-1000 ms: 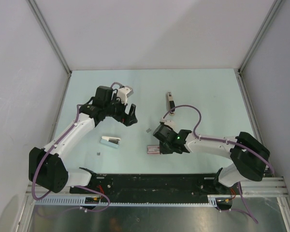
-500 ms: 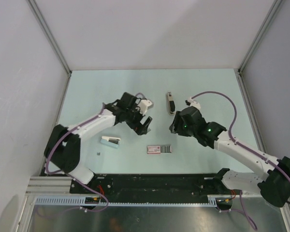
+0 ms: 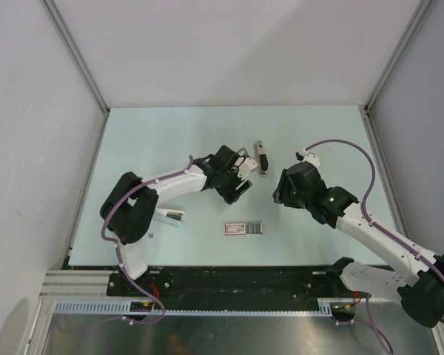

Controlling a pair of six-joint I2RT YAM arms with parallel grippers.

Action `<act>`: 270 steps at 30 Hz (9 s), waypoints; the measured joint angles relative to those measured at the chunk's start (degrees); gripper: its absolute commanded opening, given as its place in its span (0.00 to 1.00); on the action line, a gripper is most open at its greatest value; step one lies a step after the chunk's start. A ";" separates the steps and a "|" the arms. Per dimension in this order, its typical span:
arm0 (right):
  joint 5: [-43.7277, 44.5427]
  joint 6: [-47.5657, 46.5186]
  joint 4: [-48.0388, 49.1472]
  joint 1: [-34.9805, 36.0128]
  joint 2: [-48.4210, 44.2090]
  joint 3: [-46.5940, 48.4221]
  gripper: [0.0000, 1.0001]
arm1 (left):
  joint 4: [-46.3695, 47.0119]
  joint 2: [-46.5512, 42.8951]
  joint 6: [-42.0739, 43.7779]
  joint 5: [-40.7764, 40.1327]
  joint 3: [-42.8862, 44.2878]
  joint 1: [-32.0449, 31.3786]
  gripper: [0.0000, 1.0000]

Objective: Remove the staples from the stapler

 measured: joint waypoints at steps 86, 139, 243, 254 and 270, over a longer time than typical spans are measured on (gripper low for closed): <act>-1.64 -0.52 0.61 -2.64 -1.40 -1.42 0.44 | 1.20 5.73 1.44 2.01 0.02 1.68 0.52; -17.07 -5.81 16.00 -2.71 -8.66 -1.57 0.70 | -13.68 -1.95 -11.82 28.59 35.74 8.83 0.00; -29.18 7.04 51.71 0.35 -3.39 3.34 0.17 | 53.07 -19.08 -81.88 56.15 2.78 13.35 0.55; -27.85 2.49 41.20 -0.04 -7.72 3.37 0.17 | 49.31 -19.23 -76.46 58.05 2.75 14.56 0.73; -19.58 -2.27 4.46 4.66 0.26 2.99 0.04 | -1.40 -17.27 -24.37 27.58 8.15 13.05 0.71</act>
